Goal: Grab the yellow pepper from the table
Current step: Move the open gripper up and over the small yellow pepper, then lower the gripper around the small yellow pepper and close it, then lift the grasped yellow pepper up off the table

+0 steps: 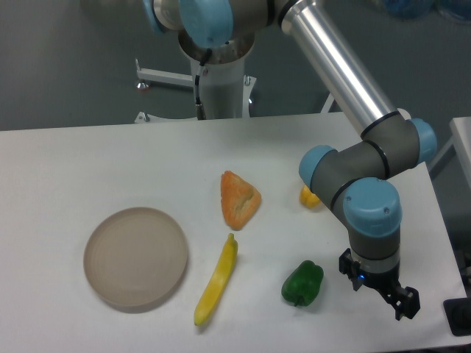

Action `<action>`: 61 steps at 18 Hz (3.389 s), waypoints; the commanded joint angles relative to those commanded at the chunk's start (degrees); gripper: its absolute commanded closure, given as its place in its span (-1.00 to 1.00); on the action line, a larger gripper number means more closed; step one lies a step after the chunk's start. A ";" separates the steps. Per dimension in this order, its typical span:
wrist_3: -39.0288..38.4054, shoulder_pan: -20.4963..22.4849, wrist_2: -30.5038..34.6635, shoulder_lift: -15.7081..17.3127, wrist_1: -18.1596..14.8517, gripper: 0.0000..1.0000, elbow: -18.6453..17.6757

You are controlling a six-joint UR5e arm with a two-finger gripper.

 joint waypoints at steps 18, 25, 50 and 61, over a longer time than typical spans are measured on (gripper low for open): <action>-0.09 3.42 0.97 15.89 -13.26 -1.00 -20.73; -0.17 5.10 1.67 24.69 -13.62 -1.00 -37.42; -0.09 4.83 2.81 26.81 -2.73 -1.00 -47.72; 1.23 5.27 2.81 26.72 -1.41 -0.15 -48.34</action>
